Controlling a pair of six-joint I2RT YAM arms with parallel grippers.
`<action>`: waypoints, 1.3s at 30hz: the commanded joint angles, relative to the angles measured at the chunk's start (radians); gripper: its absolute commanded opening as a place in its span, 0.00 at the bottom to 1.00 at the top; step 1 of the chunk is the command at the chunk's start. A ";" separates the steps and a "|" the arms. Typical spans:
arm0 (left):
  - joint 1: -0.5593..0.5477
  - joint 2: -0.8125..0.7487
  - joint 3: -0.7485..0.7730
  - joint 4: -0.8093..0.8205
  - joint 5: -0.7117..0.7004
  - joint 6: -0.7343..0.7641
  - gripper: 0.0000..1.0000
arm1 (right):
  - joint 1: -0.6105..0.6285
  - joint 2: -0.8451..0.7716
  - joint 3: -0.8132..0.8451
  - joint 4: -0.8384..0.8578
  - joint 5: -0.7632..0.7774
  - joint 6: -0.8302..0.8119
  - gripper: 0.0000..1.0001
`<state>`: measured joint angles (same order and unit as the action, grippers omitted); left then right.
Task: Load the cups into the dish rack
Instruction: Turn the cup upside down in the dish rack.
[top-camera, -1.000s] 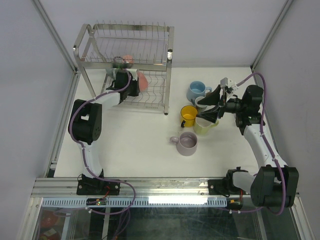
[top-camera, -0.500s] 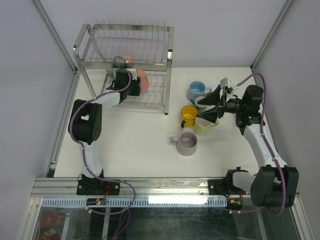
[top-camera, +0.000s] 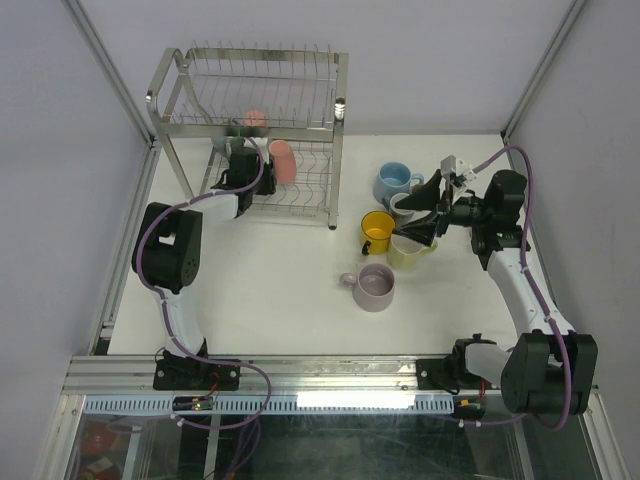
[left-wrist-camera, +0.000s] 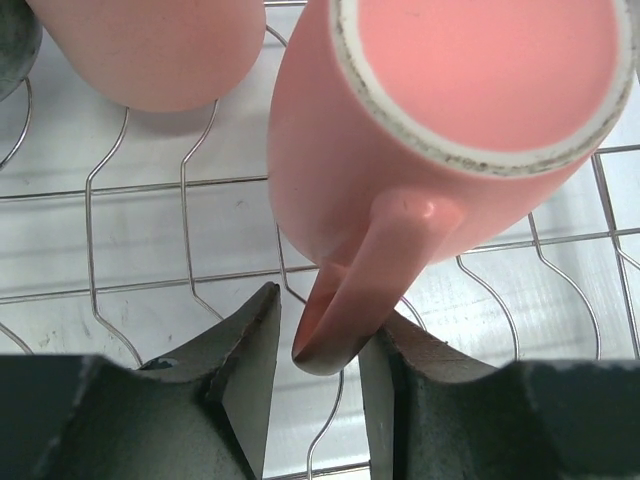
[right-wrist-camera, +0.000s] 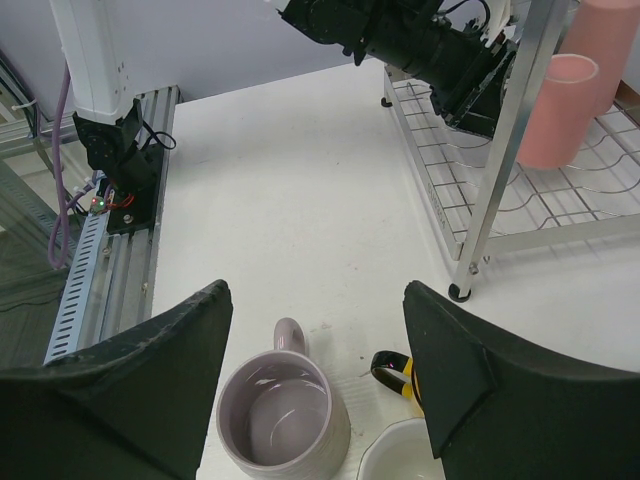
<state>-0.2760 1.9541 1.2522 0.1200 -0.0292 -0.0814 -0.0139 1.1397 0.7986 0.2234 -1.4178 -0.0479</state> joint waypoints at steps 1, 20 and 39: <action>-0.018 -0.098 -0.008 0.210 -0.041 0.015 0.33 | -0.003 -0.014 0.045 0.022 0.007 -0.018 0.72; -0.012 0.020 0.022 0.418 -0.003 0.047 0.24 | -0.003 -0.011 0.042 0.019 0.004 -0.026 0.73; -0.011 0.086 -0.004 0.606 0.034 0.198 0.09 | 0.000 -0.008 0.042 0.015 0.002 -0.033 0.73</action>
<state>-0.2821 2.0380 1.2087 0.5793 -0.0158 0.0742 -0.0135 1.1400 0.7986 0.2195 -1.4181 -0.0624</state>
